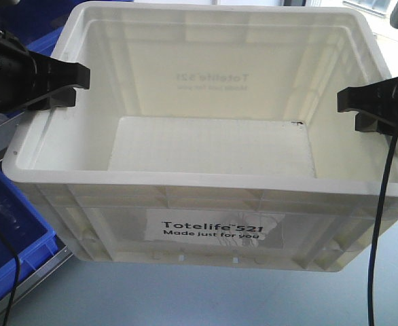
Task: Move bin from left to right shelf
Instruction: 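Hold the tote steady as the base approaches the blue-bin shelf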
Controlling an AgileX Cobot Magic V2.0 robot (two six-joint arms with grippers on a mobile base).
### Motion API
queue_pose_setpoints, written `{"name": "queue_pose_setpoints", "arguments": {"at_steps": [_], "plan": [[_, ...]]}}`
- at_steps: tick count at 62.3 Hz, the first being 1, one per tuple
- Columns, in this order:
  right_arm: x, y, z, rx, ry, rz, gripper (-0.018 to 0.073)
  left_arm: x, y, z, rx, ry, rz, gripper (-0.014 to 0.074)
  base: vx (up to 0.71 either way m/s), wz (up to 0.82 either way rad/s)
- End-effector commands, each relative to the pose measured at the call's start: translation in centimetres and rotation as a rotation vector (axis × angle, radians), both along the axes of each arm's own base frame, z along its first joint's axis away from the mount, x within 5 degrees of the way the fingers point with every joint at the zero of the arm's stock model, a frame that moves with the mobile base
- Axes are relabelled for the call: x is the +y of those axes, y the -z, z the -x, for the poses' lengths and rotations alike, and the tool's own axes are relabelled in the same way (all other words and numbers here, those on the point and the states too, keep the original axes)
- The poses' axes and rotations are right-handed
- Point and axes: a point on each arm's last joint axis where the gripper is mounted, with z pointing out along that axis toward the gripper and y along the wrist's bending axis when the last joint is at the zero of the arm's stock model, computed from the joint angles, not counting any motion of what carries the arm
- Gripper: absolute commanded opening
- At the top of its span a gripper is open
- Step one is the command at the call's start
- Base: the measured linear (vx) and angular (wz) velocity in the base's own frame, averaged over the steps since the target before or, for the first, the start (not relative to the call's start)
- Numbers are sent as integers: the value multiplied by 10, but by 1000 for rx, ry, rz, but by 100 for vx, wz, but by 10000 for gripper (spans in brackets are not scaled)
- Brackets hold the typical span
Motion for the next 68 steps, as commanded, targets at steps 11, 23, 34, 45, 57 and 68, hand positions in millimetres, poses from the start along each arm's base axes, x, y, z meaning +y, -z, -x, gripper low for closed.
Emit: {"name": "queue_pose_setpoints", "arguments": {"at_steps": [11,23,34,45,57,68], "plan": [[-6,-27,0,-192,-6,14,-1,5,-28,4,-175,1,17,-6,9,35],[-6,-27,0,-192,-6,14,-1,5,-28,4,-175,1,17,-6,7,26],[-6,-27,0,-192,-6,14,-1,5,-28,4,-175,1,17,-6,6,24],[-6,-27,0,-192,-6,14,-1,5,-28,4,-175,1,17,-6,6,25],[-6,-27,0,-192,-6,14,-1,5,-28,4,-175,1,17,-6,6,28],[-6,-27,0,-192,-6,14,-1,5,-28,4,-175,1,17,-6,6,32]]}}
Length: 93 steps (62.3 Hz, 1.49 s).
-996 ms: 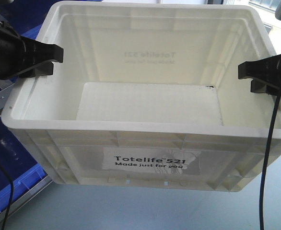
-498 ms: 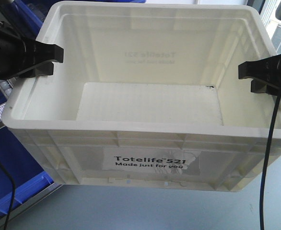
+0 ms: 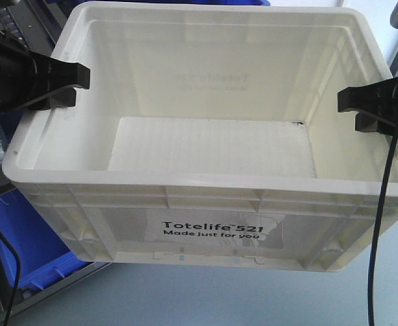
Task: Move bin from left to right shelf
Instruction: 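Hold the tote steady as the base approaches the blue-bin shelf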
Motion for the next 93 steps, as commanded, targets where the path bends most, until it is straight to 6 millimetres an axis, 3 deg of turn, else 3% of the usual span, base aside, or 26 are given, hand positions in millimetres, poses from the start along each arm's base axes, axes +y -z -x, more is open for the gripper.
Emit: {"name": "queue_pose_setpoints", "arguments": {"at_steps": [1,93], "plan": [[-6,-27,0,-192,-6,15,-1,5,-28,4,-174,1,18,-6,6,32],[-6,-27,0,-192,-6,15,-1,5,-28,4,-174,1,18,-6,6,27]]}}
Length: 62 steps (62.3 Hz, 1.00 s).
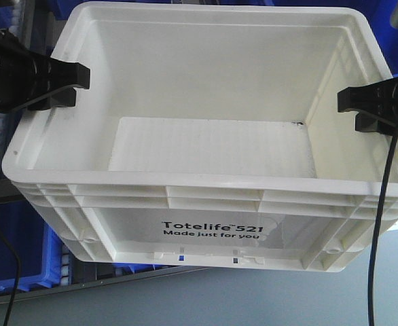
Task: Move bin from left to right shelf
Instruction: 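Hold the tote steady as the base approaches the blue-bin shelf, then hold the tote above the roller track between the blue bins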
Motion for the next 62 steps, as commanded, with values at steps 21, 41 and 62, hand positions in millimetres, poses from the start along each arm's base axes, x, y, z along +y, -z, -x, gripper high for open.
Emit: {"name": "queue_pose_setpoints", "arguments": {"at_steps": [21,41,62], "plan": [[-6,-27,0,-192,-6,15,-1,5,-28,4,-175,1,18,-6,4,27],[-6,-27,0,-192,-6,15,-1,5,-28,4,-175,1,18,-6,4,16],[-6,-27,0,-192,-6,15,-1,5,-28,4,-175,1,18,-6,5,8]]}}
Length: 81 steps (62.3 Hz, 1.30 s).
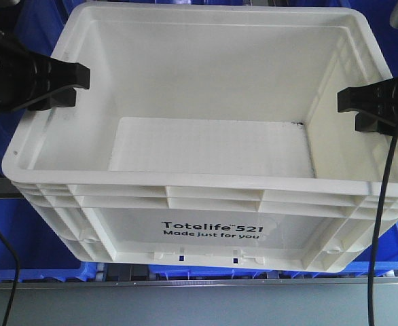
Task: Move bin from left to right shelf
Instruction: 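Hold the tote above the roller track between the blue bins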
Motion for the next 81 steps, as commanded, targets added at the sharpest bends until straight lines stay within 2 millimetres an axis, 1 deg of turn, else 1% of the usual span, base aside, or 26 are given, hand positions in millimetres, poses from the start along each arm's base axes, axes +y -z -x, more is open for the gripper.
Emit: {"name": "queue_pose_setpoints", "arguments": {"at_steps": [1,81], "plan": [[-6,-27,0,-192,-6,16,-1,5,-28,4,-176,1,18,-6,6,6],[-6,-27,0,-192,-6,16,-1,5,-28,4,-176,1,18,-6,8,2]]}}
